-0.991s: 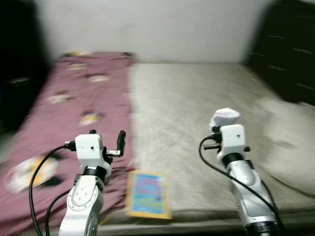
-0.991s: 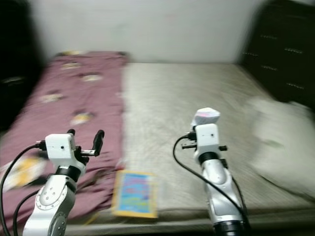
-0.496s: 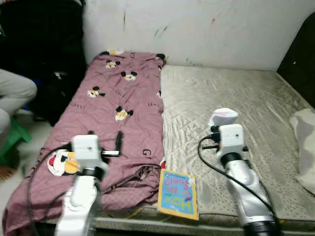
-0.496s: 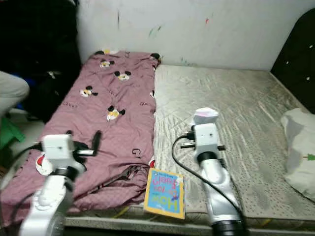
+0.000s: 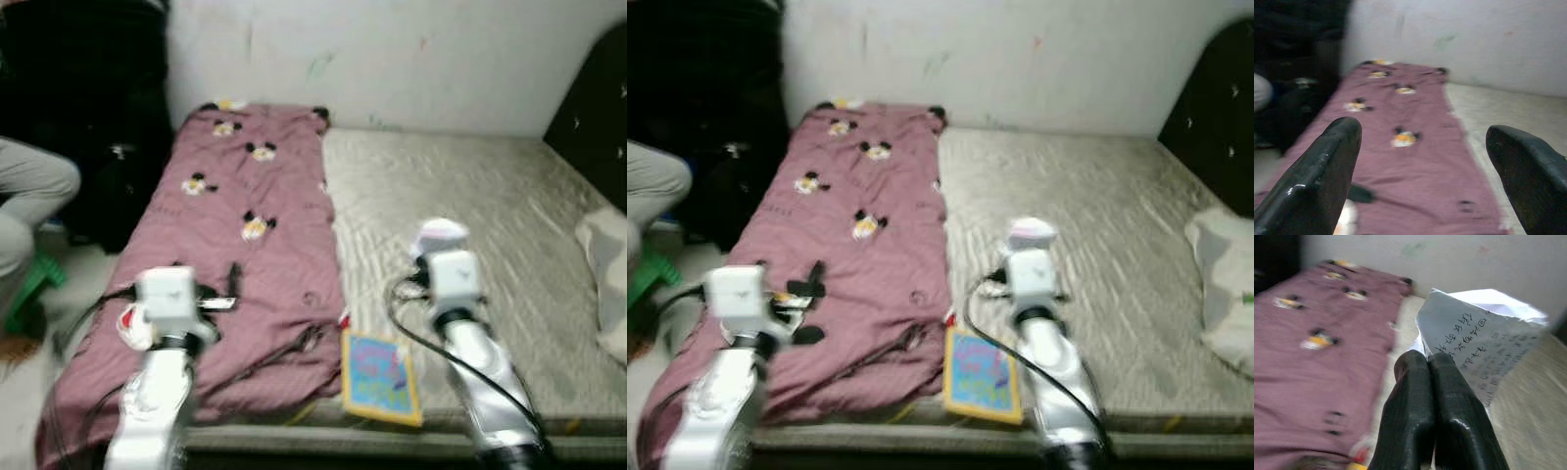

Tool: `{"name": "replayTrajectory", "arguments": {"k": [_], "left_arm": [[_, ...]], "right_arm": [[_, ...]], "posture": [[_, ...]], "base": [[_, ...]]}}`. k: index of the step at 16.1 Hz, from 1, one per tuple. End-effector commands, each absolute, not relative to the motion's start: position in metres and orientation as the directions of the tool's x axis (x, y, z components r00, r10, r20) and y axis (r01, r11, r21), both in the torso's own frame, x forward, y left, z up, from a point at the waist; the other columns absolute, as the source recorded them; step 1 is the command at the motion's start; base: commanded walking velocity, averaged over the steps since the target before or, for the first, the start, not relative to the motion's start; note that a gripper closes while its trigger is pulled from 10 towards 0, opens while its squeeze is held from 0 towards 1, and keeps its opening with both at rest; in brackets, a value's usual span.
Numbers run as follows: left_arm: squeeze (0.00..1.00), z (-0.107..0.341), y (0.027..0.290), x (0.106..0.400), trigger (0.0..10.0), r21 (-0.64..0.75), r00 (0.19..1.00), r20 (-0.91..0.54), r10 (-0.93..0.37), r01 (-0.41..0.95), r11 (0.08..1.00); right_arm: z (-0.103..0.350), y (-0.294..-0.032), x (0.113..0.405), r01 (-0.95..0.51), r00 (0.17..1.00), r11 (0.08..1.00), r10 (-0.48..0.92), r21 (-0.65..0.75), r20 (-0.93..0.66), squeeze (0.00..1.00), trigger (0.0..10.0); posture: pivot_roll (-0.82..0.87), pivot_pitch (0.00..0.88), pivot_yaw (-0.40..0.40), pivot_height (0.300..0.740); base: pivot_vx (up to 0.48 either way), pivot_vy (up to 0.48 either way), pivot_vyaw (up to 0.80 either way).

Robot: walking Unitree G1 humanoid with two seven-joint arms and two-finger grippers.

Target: Clean up the room

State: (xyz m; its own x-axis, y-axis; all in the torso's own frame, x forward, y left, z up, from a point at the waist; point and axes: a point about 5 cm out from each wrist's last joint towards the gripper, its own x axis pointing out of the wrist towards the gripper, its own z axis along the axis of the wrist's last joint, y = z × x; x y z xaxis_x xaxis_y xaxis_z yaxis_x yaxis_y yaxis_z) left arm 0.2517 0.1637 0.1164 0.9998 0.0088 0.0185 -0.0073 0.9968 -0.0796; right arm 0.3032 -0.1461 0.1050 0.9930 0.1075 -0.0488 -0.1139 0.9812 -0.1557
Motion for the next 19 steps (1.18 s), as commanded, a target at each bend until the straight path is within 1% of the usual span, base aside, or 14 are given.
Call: {"name": "replayTrajectory", "arguments": {"k": [1,19], "left_arm": [[0.00,0.1198,0.1595,0.2534,10.0,-0.084,1.000,0.029,0.003,-0.001,0.996],[0.00,0.1180,0.1631,0.2532,10.0,-0.071,1.000,0.021,0.023,-0.022,0.997]], "right_arm": [[0.1081,-0.1523,0.3037,-0.103,0.994,0.981,0.099,-0.164,-0.036,0.00,10.0],[0.1093,-0.1482,0.3054,-0.132,0.991,0.977,0.130,-0.165,-0.023,0.00,10.0]], "posture": [[0.06,0.000,-0.030,0.740],[0.05,0.000,-0.022,0.740]], "base": [[0.000,0.458,0.00],[0.000,0.460,0.00]]}}
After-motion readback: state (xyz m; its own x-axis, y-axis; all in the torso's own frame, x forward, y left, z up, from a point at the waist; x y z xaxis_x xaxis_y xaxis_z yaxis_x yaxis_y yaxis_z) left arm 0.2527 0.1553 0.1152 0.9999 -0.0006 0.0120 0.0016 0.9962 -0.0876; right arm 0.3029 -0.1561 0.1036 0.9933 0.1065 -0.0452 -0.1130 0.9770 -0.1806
